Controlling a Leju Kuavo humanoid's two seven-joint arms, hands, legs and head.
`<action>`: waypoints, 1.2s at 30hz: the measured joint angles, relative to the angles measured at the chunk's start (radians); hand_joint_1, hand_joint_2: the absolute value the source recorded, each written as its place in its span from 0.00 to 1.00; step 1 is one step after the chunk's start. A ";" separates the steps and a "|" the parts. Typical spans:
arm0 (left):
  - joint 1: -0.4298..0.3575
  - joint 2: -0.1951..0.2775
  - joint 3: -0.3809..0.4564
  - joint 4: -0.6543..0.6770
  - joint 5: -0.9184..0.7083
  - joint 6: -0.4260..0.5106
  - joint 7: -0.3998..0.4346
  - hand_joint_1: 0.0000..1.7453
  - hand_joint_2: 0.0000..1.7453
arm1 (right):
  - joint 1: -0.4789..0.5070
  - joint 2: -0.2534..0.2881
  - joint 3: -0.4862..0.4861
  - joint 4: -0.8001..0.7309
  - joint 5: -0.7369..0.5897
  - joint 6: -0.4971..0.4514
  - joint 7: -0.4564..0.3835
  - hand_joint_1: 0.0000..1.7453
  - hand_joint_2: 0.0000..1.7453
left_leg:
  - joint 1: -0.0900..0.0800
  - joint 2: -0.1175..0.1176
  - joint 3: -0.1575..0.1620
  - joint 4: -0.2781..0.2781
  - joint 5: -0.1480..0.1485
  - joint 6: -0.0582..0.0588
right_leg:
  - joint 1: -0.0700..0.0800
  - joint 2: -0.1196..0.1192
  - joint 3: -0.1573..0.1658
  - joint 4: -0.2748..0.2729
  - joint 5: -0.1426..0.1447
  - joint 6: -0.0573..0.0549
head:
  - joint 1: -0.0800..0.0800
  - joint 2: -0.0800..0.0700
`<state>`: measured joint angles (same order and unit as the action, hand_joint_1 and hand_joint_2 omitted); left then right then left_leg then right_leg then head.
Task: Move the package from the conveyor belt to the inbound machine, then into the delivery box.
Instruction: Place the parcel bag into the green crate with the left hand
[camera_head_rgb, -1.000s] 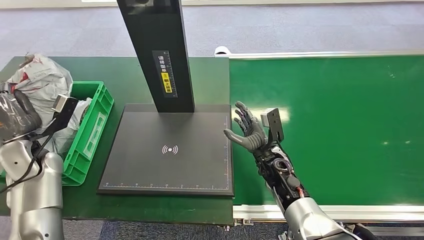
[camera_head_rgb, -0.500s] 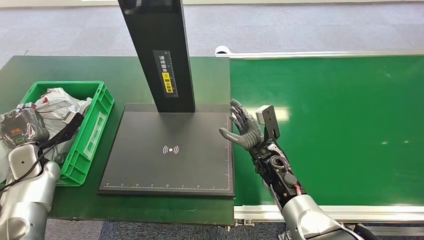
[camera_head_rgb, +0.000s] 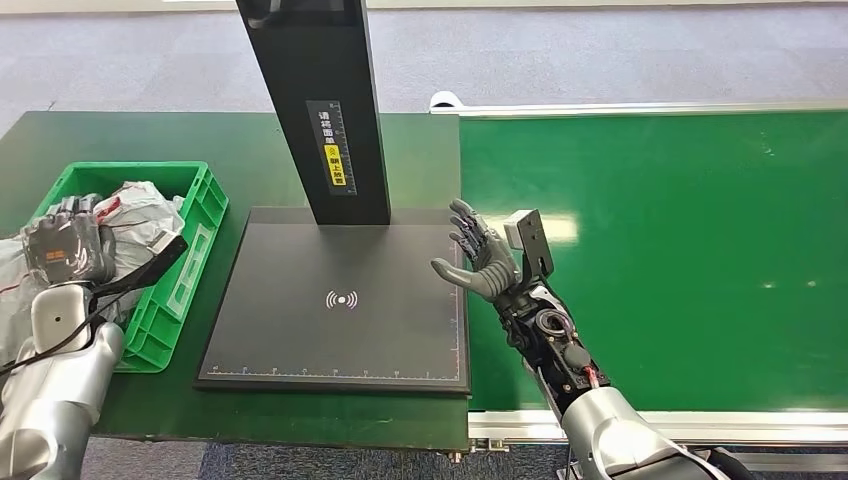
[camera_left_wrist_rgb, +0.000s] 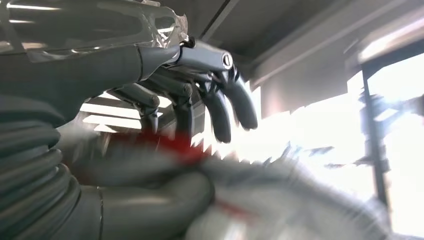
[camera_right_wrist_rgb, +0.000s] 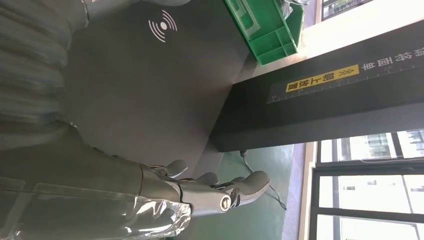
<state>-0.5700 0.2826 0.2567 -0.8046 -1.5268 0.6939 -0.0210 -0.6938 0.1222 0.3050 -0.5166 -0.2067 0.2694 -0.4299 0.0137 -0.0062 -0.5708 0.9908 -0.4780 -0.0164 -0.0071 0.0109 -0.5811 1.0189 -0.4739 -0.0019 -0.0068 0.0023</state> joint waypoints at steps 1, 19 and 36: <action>0.015 -0.006 -0.001 -0.056 0.007 0.003 -0.054 0.00 1.00 | 0.000 0.000 0.002 0.000 -0.001 0.001 -0.002 0.00 1.00 | 0.000 0.000 0.000 0.000 0.000 0.000 | 0.000 0.000 0.000 0.000 0.000 0.000 | 0.000 0.000; 0.070 -0.265 0.153 -0.515 0.507 0.007 -0.676 0.00 1.00 | -0.002 -0.007 0.028 0.003 -0.007 0.011 -0.026 0.00 1.00 | 0.000 -0.001 0.000 0.000 0.000 0.000 | 0.000 0.000 0.000 0.000 0.000 0.000 | 0.000 0.000; 0.140 -0.219 -0.356 -0.529 1.258 -0.352 -0.677 0.00 1.00 | -0.006 -0.020 0.035 0.001 -0.012 0.029 -0.062 0.00 1.00 | 0.000 -0.001 -0.001 0.000 0.000 0.000 | -0.001 0.000 0.000 0.000 0.000 0.000 | 0.000 0.000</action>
<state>-0.4299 0.0638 -0.0995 -1.3333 -0.2688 0.3418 -0.6981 -0.7002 0.1019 0.3401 -0.5154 -0.2186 0.2984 -0.4916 0.0134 -0.0070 -0.5714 0.9910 -0.4784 -0.0161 -0.0076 0.0105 -0.5814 1.0184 -0.4737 -0.0015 -0.0069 0.0022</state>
